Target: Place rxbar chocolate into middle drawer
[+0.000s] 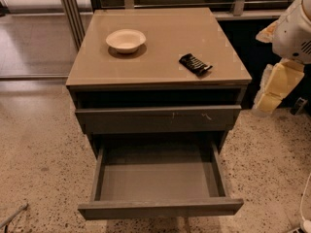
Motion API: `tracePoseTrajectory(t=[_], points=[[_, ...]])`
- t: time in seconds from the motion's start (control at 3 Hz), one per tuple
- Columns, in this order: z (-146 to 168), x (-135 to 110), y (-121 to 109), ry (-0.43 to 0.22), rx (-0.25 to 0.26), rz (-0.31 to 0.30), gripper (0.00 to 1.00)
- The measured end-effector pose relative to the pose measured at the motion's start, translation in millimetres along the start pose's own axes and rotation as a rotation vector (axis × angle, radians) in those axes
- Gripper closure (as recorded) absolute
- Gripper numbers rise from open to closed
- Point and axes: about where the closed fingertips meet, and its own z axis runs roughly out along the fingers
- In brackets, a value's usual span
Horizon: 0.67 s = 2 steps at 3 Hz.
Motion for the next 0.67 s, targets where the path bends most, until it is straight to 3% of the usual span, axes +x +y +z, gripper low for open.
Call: tracePoseTrajectory(t=[0.67], points=[[58.4, -31.4, -93.8, -0.246, 0.074, 0.189, 0.0]])
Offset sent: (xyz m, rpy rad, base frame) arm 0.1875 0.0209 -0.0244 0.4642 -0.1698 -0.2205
